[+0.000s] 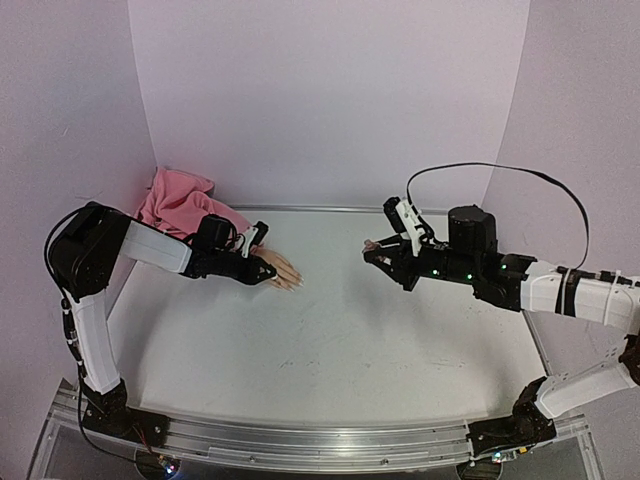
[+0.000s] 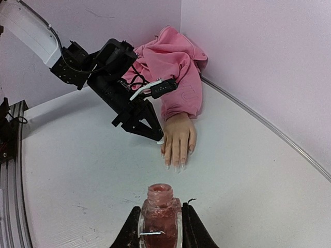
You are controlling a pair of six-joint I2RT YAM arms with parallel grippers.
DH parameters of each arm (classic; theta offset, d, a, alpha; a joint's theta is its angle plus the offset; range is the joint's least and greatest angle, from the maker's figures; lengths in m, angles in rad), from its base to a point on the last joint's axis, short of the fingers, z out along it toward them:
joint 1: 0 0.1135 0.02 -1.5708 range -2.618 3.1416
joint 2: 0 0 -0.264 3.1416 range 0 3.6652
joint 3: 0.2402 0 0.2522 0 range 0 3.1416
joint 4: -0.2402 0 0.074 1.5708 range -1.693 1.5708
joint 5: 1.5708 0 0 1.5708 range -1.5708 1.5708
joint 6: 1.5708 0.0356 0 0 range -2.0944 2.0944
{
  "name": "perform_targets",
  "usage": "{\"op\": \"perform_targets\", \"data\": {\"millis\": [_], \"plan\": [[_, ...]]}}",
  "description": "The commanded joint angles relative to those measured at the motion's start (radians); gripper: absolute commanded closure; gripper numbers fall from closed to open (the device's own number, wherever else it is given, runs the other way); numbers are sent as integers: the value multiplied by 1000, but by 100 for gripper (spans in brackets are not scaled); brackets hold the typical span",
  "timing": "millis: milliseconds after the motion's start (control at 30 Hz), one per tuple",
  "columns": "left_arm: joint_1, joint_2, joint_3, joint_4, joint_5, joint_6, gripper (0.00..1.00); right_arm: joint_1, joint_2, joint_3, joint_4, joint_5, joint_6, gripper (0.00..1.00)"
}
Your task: Paint the nails
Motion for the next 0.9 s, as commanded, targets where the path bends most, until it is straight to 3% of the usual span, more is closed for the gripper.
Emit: {"op": "perform_targets", "data": {"millis": [0, 867], "plan": [[9, 1, 13, 45, 11, 1, 100, 1, 2, 24, 58, -23, 2, 100], [18, 20, 23, 46, 41, -6, 100, 1, 15, 28, 58, -38, 3, 100]]}}
